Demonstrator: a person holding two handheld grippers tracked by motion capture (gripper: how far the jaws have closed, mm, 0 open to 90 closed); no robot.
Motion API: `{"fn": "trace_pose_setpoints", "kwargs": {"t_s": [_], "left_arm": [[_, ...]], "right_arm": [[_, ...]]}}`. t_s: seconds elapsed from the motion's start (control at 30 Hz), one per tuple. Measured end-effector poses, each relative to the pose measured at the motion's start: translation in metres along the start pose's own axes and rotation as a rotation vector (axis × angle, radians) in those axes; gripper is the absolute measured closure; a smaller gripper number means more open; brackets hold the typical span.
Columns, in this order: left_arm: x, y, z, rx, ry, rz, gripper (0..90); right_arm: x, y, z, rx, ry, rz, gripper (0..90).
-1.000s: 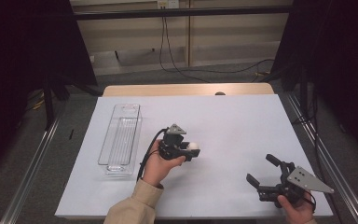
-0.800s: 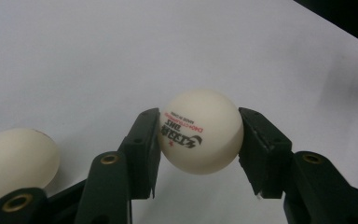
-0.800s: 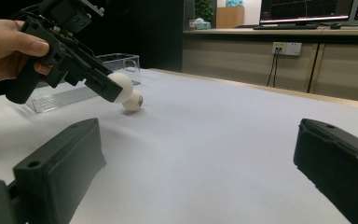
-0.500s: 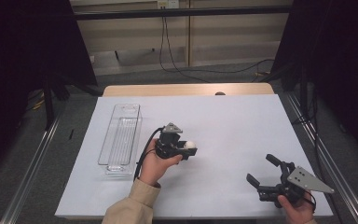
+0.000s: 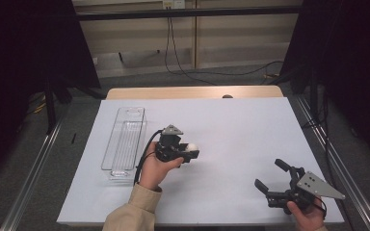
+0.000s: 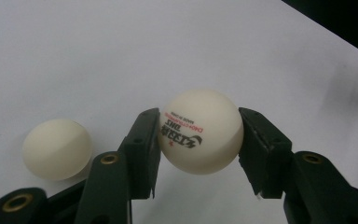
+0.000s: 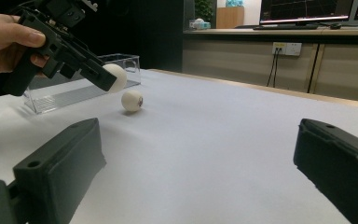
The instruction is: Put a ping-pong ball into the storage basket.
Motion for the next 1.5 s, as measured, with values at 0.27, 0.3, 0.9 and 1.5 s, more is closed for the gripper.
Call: {"fn": "trace_pose_setpoints", "kwargs": {"t_s": [0.27,0.3,0.9,1.5], "left_arm": [[0.003,0.004,0.001,0.002,0.002,0.011,51.1],[0.003,0.004,0.001,0.003,0.001,0.011,51.1],[0.009,0.014,0.005,-0.007,0.011,0.024,51.1],[0.015,0.019,0.005,-0.012,0.026,0.041,51.1]], "right_arm": [[0.0,0.0,0.0,0.0,0.001,0.0,0.7],[0.0,0.0,0.0,0.0,0.001,0.0,0.7],[0.0,0.0,0.0,-0.001,0.001,-0.002,0.7],[0.0,0.001,0.0,-0.002,0.0,-0.002,0.7]]}}
Point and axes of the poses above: each handheld gripper's, and its own axes: y roughly backward along the jaws, z roughly out of its top, x roughly to its left, the point moved 2 cm from there along -y, roughly forward along the jaws, and after that the axes turned 13 degrees about -x, right-handed, at the moved point
